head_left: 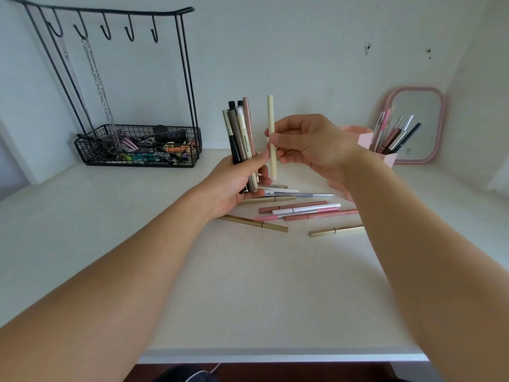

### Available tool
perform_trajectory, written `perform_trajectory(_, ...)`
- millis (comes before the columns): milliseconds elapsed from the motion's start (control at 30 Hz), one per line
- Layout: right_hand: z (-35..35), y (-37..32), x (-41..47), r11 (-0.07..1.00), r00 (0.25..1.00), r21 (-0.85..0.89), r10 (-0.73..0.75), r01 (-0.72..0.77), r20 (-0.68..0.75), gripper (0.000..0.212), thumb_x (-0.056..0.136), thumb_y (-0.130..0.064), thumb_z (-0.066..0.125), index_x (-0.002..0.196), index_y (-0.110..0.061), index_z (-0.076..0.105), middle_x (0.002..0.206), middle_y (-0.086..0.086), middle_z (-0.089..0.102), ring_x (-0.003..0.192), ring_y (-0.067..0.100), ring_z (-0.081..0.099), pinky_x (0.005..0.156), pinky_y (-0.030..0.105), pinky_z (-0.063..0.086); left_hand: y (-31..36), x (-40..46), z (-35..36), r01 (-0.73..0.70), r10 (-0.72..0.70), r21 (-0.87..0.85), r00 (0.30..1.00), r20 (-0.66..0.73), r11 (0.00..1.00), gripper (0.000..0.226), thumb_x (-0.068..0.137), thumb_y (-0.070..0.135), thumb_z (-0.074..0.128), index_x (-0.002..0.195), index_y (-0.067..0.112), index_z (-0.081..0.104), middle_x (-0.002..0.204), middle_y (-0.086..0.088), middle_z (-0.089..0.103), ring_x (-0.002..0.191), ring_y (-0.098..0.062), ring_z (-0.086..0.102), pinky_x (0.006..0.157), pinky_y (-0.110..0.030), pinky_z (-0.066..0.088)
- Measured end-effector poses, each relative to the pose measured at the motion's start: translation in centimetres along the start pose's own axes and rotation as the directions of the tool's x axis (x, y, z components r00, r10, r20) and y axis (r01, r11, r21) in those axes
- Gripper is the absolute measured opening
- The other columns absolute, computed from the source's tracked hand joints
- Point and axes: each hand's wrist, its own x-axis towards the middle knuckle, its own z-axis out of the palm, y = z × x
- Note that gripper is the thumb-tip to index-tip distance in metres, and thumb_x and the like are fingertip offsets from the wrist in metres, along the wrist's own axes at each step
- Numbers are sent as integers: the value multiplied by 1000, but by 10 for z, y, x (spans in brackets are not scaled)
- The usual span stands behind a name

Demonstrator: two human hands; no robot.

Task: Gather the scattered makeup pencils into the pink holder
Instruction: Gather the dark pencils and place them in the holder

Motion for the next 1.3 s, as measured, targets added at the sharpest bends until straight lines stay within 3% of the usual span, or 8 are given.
perform_trajectory(233,7,9,4,999,997,-50,-2,-1,-71,17,88,-4,71,105,3,70,86,17,70,75,19,67,75,28,59,2,-4,3,26,-25,-5,997,68,1000,23,96,34,65,111,17,67,103,-8,78,97,-21,76,64,-28,58)
perform_trajectory(533,16,18,8,992,988,-81,88,-98,-123,21,83,-14,79,102,-7,76,88,3,73,81,10,66,68,20,50,-3,0,5,-60,66,156,997,-30,986,15,97,21,64,111,15,62,73,-1,66,66,-12,69,52,-27,52)
perform_trajectory(700,32,15,7,995,987,-45,78,-85,-142,25,97,-21,58,101,-1,73,97,15,72,87,22,63,82,37,57,-5,2,5,-123,141,221,988,-66,967,12,95,18,65,100,7,64,68,-5,58,64,-20,57,49,-28,45)
perform_trajectory(833,55,7,-1,997,998,56,58,-58,1,45,90,-47,52,97,-3,62,87,19,60,71,30,56,59,39,48,-4,3,9,-140,173,271,980,-100,952,13,95,18,60,94,5,61,68,-8,50,63,-21,49,49,-29,43)
perform_trajectory(933,64,6,-5,999,990,-51,0,-7,-139,44,79,-33,80,104,0,63,85,15,65,70,28,65,54,38,56,-3,2,10,-186,253,496,965,-72,848,14,94,10,47,92,3,59,62,-12,52,51,-20,50,45,-29,43)
perform_trajectory(1067,66,9,-6,998,939,13,62,-61,-337,26,80,-19,78,92,3,71,91,18,74,87,29,73,71,45,61,-4,-2,15,-207,275,658,961,0,724,20,93,10,51,73,15,54,56,-4,56,36,-8,52,45,-27,45)
perform_trajectory(1133,68,9,-7,995,933,38,96,-88,-348,21,82,-20,74,89,0,74,95,18,75,88,32,73,64,51,60,-3,-3,18,-195,254,618,967,-9,762,16,93,7,54,79,14,58,60,-4,59,39,-7,55,43,-27,48)
perform_trajectory(1300,66,6,-7,987,958,0,155,-159,-241,22,85,-28,73,85,-6,77,83,3,78,54,20,66,40,23,42,-3,-7,18,-100,100,398,995,22,912,5,88,5,68,87,9,67,61,-6,64,53,-15,60,53,-34,56)
